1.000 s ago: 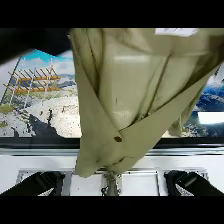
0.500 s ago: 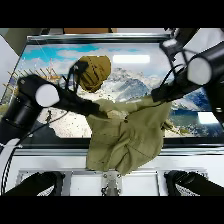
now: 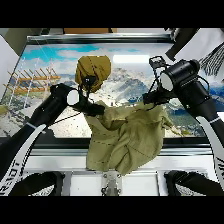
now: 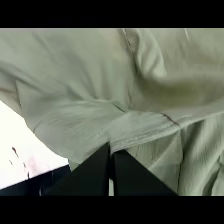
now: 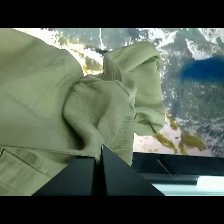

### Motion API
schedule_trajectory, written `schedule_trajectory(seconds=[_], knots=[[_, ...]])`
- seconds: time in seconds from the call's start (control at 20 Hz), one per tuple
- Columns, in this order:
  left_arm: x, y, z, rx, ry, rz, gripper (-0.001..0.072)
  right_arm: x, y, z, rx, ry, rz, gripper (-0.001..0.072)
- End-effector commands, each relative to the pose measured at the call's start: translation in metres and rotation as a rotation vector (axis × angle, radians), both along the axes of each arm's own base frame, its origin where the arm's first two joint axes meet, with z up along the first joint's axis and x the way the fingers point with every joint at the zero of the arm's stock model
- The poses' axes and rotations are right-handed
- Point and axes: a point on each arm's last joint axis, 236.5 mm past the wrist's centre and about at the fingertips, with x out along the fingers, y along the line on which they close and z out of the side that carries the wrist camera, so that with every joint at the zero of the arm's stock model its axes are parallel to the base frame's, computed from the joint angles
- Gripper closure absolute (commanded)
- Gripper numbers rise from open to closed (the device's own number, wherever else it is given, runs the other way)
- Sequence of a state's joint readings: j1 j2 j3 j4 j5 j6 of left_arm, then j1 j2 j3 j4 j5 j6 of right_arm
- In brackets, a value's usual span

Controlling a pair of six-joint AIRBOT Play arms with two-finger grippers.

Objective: Fold the clothes and pants, and hang the long-sleeved shirts on hangers.

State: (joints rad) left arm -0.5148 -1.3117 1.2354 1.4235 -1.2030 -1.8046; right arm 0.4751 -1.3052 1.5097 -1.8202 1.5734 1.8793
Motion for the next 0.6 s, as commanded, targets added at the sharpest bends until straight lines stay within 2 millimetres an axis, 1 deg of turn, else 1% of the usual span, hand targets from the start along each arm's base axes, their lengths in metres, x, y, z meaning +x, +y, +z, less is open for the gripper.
schedule_trajectory(seconds=[0.0,0.05,0.1,0.15,0.2,0.3,0.4,0.5,0.55], knots=[[0.03,-0.003,-0.004,-0.012,0.0,0.036,0.0691,0.009,0.009,-0.011,0.021,-0.004,-0.007,0.0695],[0.031,-0.004,-0.005,-0.007,0.008,0.029,0.069,0.009,0.009,-0.012,0.02,-0.002,-0.007,0.0695],[0.032,-0.004,-0.004,-0.001,0.006,0.005,0.0612,0.01,0.009,-0.012,0.021,-0.003,-0.006,0.0695],[0.032,-0.006,-0.001,0.002,-0.001,-0.019,0.0242,0.01,0.01,-0.012,0.022,-0.006,-0.006,0.0695],[0.034,-0.008,0.003,-0.001,-0.014,-0.031,0.0009,0.01,0.01,-0.012,0.022,-0.006,-0.005,0.0694],[0.039,-0.01,0.019,-0.009,-0.053,-0.054,0.0019,0.01,0.01,-0.012,0.022,-0.006,-0.005,0.0695],[0.05,-0.007,0.036,-0.017,-0.088,-0.057,0.0019,0.01,0.01,-0.012,0.022,-0.006,-0.005,0.0694],[0.064,0.006,0.051,-0.019,-0.125,-0.04,0.0019,0.01,0.01,-0.012,0.022,-0.005,-0.005,0.0694],[0.071,0.015,0.057,-0.019,-0.14,-0.024,0.0019,0.01,0.01,-0.012,0.022,-0.005,-0.005,0.0694]])
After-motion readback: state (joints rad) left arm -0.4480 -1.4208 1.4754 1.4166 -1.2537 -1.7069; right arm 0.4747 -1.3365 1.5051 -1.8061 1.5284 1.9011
